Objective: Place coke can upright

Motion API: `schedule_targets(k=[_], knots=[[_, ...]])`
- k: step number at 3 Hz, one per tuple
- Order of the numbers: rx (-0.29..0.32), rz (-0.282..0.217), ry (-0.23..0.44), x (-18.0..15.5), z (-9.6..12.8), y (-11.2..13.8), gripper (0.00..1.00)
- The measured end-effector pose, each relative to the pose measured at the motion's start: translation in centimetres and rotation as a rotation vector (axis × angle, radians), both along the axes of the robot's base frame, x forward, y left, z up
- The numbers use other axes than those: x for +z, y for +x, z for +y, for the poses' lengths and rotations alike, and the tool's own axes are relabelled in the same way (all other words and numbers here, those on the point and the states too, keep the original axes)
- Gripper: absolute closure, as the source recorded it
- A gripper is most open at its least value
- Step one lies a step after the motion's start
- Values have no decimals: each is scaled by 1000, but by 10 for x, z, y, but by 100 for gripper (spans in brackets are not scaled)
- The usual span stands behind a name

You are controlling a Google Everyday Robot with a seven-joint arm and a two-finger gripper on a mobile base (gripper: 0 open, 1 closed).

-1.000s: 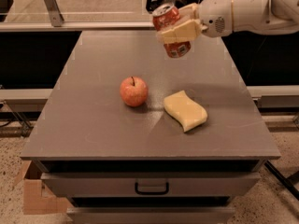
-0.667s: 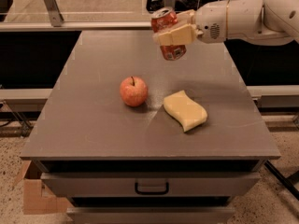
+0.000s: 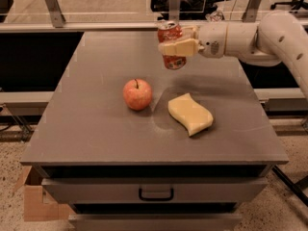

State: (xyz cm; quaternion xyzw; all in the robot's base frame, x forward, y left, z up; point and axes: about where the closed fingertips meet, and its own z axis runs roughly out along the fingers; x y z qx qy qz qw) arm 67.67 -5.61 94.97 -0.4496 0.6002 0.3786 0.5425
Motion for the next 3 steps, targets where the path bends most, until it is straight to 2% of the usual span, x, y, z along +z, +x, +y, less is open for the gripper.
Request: schedule_targets(k=[2, 3], knots=[[15, 7, 39, -36, -9, 18, 100], [4, 20, 15, -51, -13, 23, 85]])
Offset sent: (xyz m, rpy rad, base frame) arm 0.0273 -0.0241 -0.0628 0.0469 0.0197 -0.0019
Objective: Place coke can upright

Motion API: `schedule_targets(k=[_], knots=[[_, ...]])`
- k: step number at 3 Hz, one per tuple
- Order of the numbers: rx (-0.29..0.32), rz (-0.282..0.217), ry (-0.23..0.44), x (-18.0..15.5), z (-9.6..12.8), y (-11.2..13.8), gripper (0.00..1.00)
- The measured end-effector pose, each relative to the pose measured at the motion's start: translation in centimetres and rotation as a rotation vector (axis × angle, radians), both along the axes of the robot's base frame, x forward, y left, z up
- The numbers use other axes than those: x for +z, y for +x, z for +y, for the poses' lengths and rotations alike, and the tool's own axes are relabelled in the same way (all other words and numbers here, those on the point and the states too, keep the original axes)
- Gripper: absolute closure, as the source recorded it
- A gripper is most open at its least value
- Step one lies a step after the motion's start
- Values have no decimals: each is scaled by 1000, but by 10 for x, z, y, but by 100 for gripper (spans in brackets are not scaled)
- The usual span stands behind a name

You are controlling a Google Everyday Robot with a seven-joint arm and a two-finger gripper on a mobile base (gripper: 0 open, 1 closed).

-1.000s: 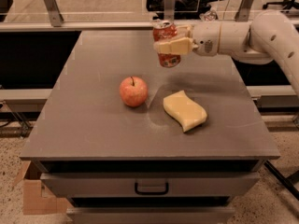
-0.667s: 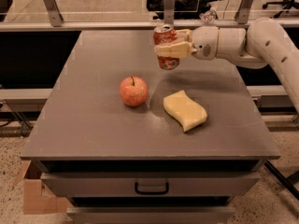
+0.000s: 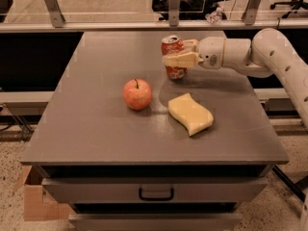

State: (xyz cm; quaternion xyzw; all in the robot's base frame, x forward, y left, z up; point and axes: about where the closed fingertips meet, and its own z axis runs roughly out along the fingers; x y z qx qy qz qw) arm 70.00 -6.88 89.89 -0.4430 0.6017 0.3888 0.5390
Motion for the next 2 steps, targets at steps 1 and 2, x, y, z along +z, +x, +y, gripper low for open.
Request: schedule_targets(k=[1, 2], knots=[[-10, 17, -10, -11, -4, 4, 62], [-18, 19, -17, -12, -10, 6, 31]])
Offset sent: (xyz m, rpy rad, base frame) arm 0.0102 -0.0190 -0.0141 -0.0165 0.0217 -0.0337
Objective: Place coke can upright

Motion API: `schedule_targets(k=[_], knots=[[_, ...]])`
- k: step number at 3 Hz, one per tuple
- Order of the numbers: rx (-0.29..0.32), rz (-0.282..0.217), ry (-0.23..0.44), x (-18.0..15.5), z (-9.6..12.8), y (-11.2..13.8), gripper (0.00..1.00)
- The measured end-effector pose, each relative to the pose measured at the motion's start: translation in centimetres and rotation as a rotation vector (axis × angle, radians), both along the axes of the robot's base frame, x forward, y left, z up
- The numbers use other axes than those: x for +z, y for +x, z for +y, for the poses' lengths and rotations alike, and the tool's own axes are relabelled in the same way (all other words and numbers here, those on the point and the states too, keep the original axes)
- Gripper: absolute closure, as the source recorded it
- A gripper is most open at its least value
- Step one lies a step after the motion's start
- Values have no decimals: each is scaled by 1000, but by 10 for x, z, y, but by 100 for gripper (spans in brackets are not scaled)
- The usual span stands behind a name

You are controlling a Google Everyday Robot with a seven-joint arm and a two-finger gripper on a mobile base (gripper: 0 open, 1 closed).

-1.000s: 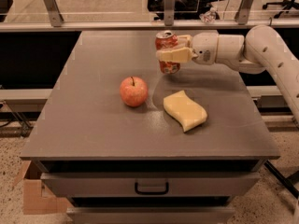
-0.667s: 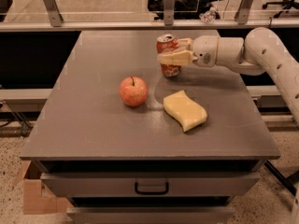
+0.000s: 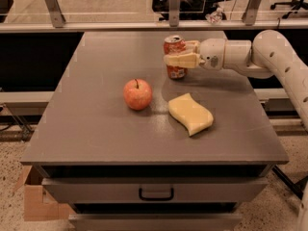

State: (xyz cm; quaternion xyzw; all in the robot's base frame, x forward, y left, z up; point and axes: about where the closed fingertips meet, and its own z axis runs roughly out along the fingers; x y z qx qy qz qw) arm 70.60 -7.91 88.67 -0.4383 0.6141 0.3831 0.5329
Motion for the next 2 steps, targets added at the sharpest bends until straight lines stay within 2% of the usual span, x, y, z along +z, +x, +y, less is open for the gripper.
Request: schedule_targets(k=[1, 2], knots=[[-9, -6, -15, 3, -11, -3, 8], [-17, -10, -49, 5, -28, -14, 0]])
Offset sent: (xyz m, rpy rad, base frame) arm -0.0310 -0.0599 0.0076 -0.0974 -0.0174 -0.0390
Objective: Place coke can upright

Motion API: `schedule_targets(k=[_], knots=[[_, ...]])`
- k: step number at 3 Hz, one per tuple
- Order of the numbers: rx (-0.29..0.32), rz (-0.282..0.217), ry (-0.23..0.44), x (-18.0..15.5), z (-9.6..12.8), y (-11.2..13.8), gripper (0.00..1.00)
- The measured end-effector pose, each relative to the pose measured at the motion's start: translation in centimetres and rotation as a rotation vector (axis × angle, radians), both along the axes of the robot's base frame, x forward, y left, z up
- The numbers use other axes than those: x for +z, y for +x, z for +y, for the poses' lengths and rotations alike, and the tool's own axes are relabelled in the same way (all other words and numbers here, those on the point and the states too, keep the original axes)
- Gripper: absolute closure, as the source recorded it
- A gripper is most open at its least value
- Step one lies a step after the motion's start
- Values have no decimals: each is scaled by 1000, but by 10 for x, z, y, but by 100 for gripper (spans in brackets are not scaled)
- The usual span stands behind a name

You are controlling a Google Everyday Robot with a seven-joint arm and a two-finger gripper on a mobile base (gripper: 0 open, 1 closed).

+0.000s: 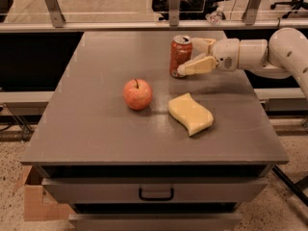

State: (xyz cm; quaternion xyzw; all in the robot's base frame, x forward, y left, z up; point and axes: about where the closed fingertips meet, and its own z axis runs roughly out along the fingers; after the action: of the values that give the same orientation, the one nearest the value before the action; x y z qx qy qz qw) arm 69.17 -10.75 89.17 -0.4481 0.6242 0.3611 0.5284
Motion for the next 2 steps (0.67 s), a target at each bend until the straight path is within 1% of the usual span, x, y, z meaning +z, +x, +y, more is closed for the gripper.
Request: schedule_targets(k=[1, 2], knots=[[-30, -1, -31, 2, -25, -18, 0], [-126, 25, -102, 3, -69, -42, 0]])
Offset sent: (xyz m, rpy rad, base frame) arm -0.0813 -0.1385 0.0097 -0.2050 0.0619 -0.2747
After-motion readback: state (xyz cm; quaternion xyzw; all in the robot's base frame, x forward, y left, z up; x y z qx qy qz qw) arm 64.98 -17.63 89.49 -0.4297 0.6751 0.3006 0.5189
